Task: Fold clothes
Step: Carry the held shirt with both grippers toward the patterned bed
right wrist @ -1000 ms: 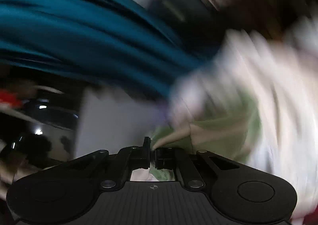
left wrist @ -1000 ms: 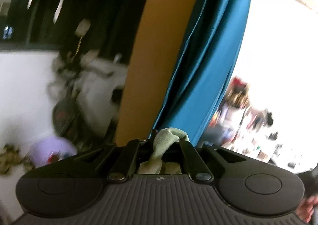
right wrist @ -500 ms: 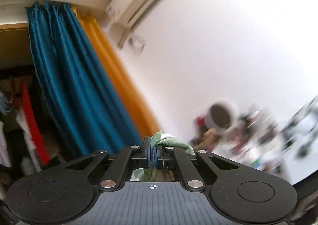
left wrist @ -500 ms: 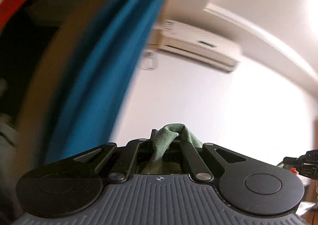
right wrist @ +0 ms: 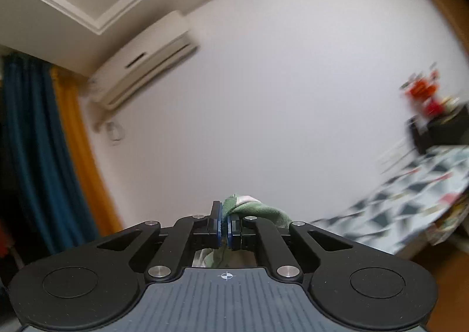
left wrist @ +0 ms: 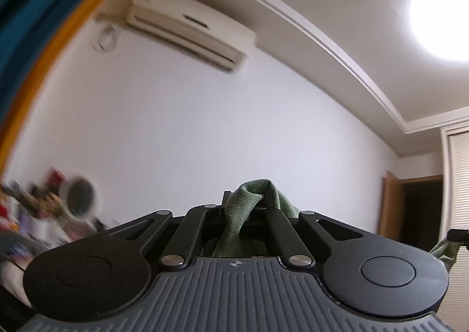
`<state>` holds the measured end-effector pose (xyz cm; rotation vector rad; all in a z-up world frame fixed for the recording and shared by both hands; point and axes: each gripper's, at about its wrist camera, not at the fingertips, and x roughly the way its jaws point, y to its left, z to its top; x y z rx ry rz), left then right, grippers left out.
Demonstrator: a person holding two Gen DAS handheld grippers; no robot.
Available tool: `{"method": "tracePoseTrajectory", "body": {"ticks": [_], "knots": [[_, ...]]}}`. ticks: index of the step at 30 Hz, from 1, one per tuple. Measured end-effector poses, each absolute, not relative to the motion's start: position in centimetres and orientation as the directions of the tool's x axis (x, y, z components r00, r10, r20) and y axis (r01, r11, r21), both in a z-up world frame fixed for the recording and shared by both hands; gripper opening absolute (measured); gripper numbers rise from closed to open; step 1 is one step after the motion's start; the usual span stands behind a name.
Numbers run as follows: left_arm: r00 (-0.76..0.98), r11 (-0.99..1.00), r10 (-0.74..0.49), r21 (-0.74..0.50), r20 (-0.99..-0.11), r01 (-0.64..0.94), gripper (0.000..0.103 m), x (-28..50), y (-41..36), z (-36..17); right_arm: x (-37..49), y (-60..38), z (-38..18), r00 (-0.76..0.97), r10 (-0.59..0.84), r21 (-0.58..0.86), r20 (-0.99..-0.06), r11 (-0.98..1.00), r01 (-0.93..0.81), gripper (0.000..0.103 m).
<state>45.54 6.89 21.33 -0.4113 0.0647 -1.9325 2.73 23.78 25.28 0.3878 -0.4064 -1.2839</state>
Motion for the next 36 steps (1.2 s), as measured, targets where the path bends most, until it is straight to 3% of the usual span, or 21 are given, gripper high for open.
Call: {"method": "tracePoseTrajectory", "body": {"ticks": [11, 16, 25, 28, 36], "knots": [[-0.489, -0.503, -0.863, -0.293, 0.125, 0.813, 0.003, 32.2, -0.8, 16.8, -12.4, 26.8, 24.3, -0.009, -1.000, 0.524, -0.003, -0.010, 0.852, 0.003], [-0.473, -0.495, -0.868, -0.306, 0.148, 0.813, 0.003, 29.1, -6.8, 17.3, -18.3, 23.6, 23.9, -0.079, -0.997, 0.593, 0.013, -0.056, 0.803, 0.003], [-0.471, -0.516, -0.851, -0.208, 0.232, 0.831, 0.003, 23.2, -18.3, 18.7, -24.5, 9.8, 24.6, -0.108, -0.986, 0.528, 0.124, -0.027, 0.849, 0.003], [-0.449, -0.507, -0.847, -0.178, 0.284, 0.844, 0.003, 22.3, -21.4, 19.3, -26.4, 5.3, 24.8, -0.079, -0.983, 0.521, 0.166, 0.019, 0.853, 0.003], [-0.441, -0.502, -0.839, -0.139, 0.320, 0.854, 0.003, 19.6, -24.1, 21.7, -30.5, -2.2, 26.2, 0.012, -0.973, 0.495, 0.229, 0.127, 0.859, 0.003]]}}
